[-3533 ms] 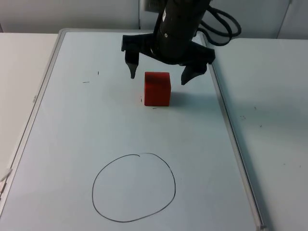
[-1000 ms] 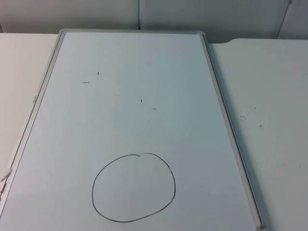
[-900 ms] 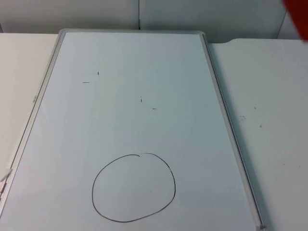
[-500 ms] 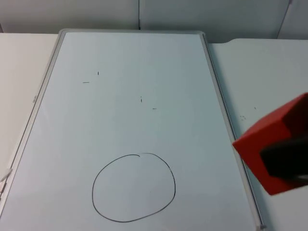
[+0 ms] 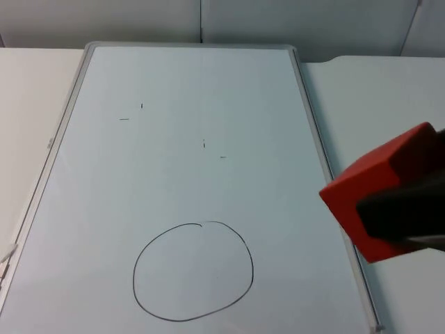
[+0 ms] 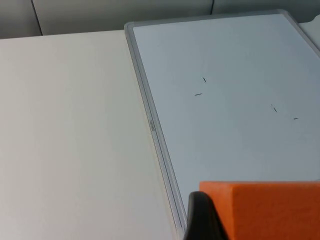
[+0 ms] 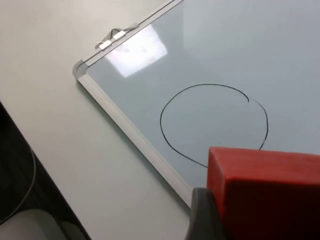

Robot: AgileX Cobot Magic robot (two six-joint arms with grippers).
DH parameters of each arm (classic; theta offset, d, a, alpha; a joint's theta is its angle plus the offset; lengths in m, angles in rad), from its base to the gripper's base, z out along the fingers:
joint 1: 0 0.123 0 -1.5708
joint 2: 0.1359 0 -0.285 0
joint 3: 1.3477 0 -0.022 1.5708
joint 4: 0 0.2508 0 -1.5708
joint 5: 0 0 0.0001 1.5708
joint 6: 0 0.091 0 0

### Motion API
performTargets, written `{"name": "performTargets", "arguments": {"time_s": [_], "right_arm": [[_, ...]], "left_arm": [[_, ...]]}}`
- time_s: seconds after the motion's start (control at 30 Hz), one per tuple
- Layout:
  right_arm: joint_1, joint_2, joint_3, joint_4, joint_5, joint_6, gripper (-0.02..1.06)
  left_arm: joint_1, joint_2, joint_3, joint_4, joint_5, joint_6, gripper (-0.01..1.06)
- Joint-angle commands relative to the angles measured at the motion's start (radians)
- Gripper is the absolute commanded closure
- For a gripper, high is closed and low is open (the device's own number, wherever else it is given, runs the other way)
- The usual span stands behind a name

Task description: Pick up one cube with the left hand and another cube with the right hand. First place the cube in the right hand at the target position, then stack the cube in the left hand on top.

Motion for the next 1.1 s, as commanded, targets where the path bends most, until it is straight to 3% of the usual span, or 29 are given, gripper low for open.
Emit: {"name": "performTargets", "arguments": {"time_s": [0.0,0.5,0.7,0.83,1.07], "right_arm": [[0.004,0.038,-0.026,-0.013,-0.010,0.002,1.05],[0.004,0.637,-0.430,-0.055,0.108,-0.001,1.05],[0.004,0.762,-0.467,-0.079,0.061,0.002,1.05],[0.004,0.847,-0.467,-0.070,-0.017,0.013,1.05],[-0.021,0.916,-0.467,-0.067,-0.050,0.025,1.05]], "left_arm": [[-0.006,-0.004,0.002,-0.007,-0.018,-0.004,0.94],[-0.006,-0.004,0.002,-0.007,-0.018,-0.004,0.94],[-0.006,-0.004,0.002,-0.007,-0.018,-0.004,0.94],[-0.006,-0.004,0.002,-0.007,-0.018,-0.004,0.94],[-0.006,-0.004,0.002,-0.007,-0.018,-0.004,0.94]]}}
